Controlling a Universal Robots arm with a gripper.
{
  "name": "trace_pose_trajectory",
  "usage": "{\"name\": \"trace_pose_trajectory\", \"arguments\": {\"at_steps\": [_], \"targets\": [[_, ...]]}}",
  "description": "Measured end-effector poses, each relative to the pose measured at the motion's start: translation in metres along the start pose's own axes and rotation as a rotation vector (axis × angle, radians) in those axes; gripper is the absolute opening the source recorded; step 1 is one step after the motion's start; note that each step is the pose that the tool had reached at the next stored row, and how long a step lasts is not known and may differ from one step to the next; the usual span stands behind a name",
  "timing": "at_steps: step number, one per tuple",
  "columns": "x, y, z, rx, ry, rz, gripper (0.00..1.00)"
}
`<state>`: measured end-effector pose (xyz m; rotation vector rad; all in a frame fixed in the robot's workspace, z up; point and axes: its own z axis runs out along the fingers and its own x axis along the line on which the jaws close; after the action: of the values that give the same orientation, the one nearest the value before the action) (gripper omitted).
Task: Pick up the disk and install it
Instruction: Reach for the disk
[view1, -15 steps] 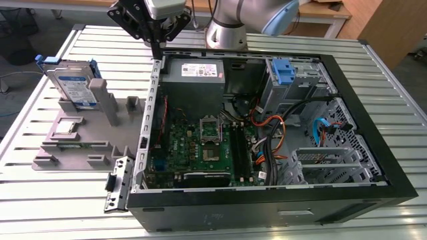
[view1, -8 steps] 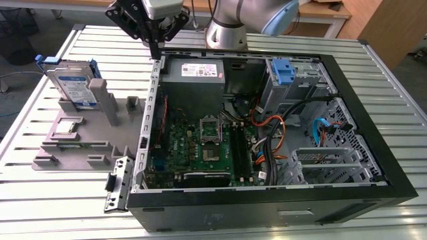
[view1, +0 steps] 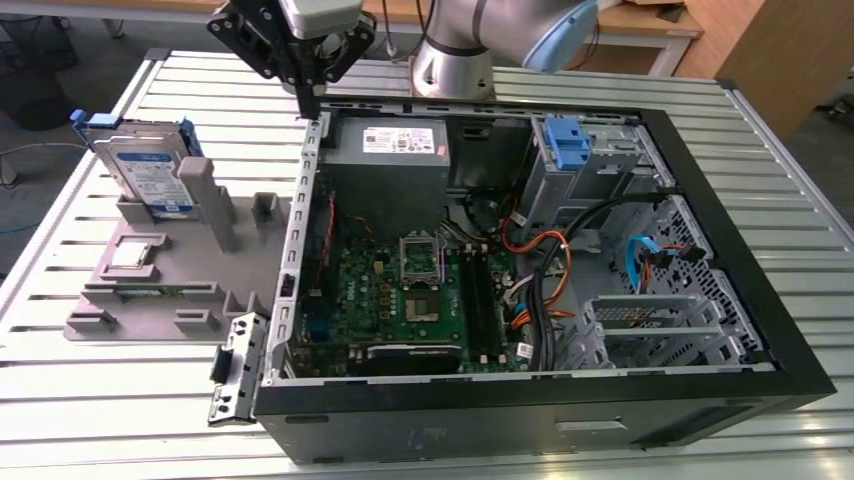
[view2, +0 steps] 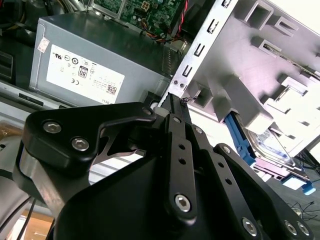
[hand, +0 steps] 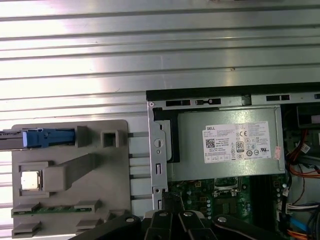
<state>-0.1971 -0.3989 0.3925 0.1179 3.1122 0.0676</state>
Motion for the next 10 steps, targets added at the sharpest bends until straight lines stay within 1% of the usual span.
{"name": "trace_pose_trajectory", "arguments": {"at_steps": [10], "targets": [[0.002,-0.0002,0.0,0.0,0.0,0.0,0.1]]}}
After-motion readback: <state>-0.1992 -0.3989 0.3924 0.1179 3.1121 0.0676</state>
